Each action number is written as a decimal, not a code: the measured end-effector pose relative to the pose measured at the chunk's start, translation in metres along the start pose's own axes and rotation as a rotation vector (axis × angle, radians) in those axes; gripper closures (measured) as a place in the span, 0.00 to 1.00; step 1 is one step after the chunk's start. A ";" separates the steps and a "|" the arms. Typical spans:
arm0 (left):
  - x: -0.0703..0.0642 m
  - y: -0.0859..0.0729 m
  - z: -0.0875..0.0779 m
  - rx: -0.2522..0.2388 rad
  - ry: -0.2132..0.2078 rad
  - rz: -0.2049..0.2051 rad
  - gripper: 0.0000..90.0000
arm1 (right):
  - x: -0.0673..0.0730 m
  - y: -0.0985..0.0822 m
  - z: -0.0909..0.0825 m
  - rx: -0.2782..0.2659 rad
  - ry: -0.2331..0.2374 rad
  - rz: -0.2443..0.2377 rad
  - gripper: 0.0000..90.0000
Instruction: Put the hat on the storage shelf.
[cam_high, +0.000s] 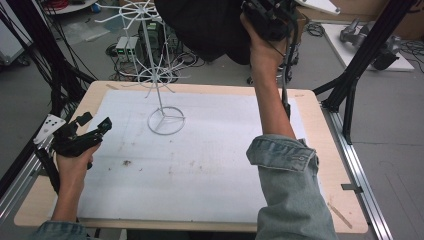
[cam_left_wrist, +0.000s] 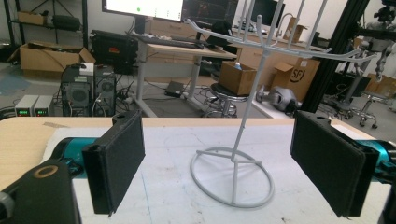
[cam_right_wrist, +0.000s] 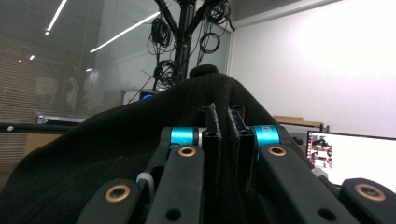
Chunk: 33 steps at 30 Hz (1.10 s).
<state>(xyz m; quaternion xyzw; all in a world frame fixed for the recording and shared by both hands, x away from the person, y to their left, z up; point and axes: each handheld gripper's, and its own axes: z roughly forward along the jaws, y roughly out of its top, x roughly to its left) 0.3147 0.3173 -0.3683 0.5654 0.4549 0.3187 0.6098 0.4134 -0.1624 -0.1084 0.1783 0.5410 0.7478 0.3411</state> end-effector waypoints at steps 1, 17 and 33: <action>0.000 0.000 0.000 -0.002 0.001 -0.001 0.20 | 0.001 -0.001 0.001 0.002 0.004 0.000 0.96; 0.002 0.000 -0.001 -0.004 0.006 -0.006 0.20 | 0.011 -0.021 0.006 0.019 0.034 0.003 0.95; 0.003 0.000 -0.001 -0.004 0.008 -0.008 0.20 | 0.007 -0.053 0.005 0.107 0.019 0.023 0.94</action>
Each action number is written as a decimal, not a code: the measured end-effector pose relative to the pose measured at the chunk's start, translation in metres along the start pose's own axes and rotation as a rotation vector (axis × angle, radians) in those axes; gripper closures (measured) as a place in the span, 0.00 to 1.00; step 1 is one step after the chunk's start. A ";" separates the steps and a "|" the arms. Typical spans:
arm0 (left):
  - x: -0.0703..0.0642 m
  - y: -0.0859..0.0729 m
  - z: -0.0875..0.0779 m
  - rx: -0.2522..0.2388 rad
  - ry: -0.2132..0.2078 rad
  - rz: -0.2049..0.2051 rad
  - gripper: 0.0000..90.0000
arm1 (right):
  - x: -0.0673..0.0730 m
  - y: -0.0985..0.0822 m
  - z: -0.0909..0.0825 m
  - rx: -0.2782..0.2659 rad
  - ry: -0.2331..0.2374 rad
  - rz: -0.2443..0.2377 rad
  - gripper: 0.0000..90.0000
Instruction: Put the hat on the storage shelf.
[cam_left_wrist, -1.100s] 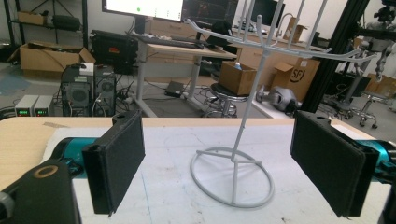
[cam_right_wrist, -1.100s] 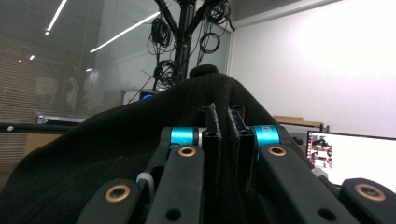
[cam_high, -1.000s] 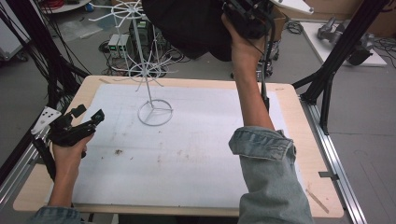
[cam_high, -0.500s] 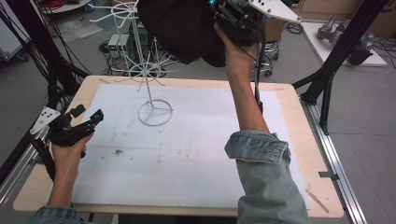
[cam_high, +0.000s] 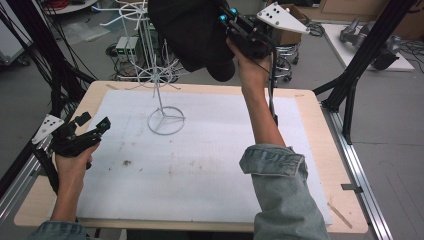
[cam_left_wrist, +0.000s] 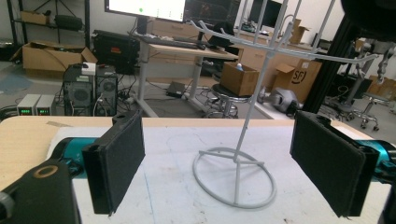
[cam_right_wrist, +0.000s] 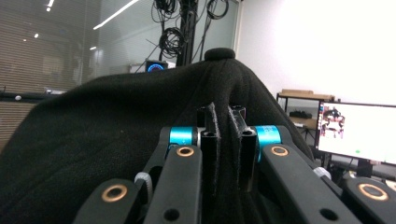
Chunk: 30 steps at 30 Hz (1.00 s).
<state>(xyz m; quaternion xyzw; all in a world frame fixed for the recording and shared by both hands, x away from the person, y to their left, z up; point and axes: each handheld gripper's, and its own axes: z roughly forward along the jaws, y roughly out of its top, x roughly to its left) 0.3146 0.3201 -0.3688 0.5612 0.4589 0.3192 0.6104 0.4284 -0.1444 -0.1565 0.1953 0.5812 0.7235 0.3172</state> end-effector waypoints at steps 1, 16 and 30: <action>0.000 0.000 0.000 0.000 0.000 -0.001 0.20 | 0.000 -0.002 0.000 0.006 0.003 0.005 0.94; 0.000 0.000 0.000 0.001 -0.002 0.000 0.20 | -0.001 -0.036 0.001 0.090 0.006 0.041 0.93; -0.001 0.000 0.000 0.001 -0.003 -0.002 0.20 | 0.004 -0.060 0.005 0.195 0.045 0.041 0.90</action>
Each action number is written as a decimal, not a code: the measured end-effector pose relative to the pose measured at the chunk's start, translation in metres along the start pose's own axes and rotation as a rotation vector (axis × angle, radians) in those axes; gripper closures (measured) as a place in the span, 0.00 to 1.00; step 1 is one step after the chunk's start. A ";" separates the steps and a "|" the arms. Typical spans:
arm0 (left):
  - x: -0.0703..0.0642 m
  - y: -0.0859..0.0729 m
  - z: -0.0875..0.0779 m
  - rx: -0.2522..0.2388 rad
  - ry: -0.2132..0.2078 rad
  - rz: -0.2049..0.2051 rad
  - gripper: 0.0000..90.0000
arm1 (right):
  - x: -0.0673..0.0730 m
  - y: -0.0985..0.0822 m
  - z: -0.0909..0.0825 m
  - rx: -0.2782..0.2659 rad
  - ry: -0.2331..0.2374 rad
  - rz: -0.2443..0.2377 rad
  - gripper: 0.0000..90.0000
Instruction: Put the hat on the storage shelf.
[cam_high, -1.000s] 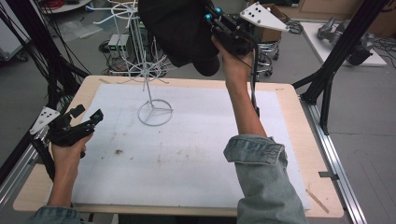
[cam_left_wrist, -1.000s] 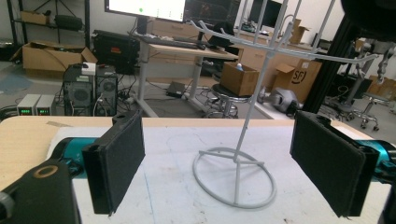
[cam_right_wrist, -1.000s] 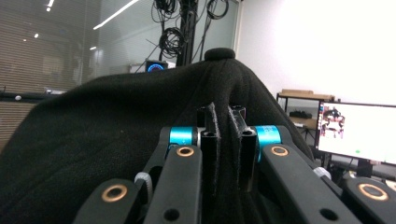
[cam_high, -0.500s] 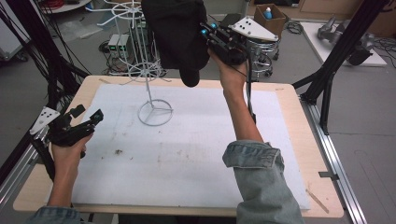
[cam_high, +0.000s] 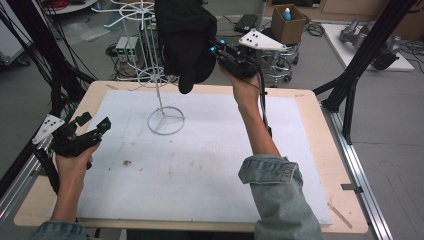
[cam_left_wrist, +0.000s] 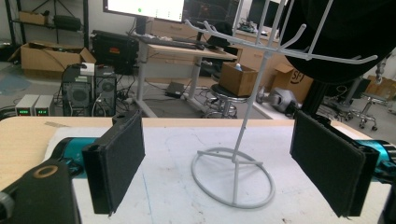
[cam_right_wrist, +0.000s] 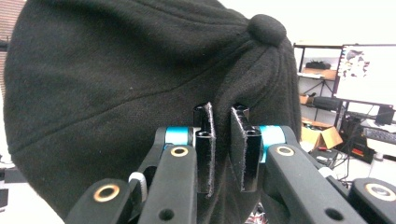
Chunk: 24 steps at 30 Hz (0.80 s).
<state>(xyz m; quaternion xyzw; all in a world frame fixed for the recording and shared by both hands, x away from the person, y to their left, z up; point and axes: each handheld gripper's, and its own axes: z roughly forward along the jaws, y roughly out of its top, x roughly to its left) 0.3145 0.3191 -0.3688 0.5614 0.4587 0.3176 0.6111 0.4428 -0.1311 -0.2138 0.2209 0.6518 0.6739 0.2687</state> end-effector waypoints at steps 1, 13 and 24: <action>0.000 0.000 0.000 -0.001 0.001 0.001 0.20 | 0.001 0.000 0.001 0.004 0.002 -0.002 0.90; 0.000 0.000 0.000 -0.001 0.001 0.001 0.20 | -0.001 -0.002 0.000 0.039 -0.016 0.003 0.84; 0.000 0.000 0.000 0.003 -0.001 0.002 0.20 | -0.001 0.006 -0.010 0.076 -0.045 -0.044 0.77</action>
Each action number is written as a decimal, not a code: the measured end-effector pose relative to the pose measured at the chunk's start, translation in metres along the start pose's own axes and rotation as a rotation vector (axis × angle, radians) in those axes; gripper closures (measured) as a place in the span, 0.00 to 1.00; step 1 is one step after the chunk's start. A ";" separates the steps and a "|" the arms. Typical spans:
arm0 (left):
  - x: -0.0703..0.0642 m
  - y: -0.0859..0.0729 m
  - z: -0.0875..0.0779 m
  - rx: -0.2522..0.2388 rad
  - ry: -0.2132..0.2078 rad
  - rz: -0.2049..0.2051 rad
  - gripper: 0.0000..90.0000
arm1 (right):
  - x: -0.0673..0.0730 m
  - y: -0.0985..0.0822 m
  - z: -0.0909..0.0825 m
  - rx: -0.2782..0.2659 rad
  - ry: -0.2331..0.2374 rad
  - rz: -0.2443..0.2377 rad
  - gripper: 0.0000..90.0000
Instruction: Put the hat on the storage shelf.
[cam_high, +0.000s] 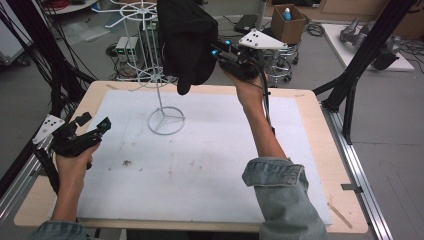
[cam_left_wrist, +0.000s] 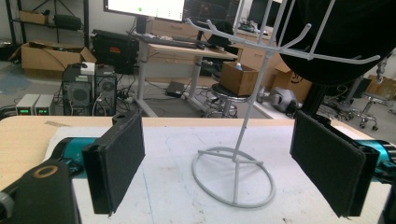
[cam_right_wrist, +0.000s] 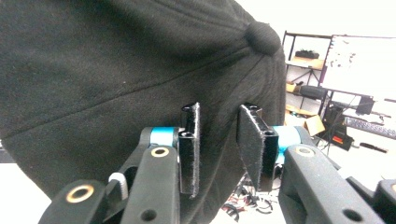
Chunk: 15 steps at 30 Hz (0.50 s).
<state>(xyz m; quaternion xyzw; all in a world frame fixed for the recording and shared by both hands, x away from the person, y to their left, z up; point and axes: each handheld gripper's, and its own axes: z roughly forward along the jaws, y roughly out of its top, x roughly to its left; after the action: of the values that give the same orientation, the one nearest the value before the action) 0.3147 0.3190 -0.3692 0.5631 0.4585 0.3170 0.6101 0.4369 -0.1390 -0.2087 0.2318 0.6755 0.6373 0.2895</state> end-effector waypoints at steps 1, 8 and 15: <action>0.000 0.000 0.000 0.001 -0.003 0.000 0.20 | 0.000 0.000 0.000 0.000 0.000 0.000 0.77; 0.000 0.000 0.000 0.001 -0.001 0.001 0.20 | -0.008 0.008 -0.019 -0.027 -0.031 -0.002 0.75; 0.000 0.000 0.000 0.000 -0.002 0.002 0.20 | -0.013 0.009 -0.038 -0.038 -0.056 -0.003 0.71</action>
<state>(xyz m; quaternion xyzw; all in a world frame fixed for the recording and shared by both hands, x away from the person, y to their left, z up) 0.3147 0.3186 -0.3694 0.5639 0.4575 0.3169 0.6102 0.4197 -0.1753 -0.1972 0.2428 0.6551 0.6431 0.3135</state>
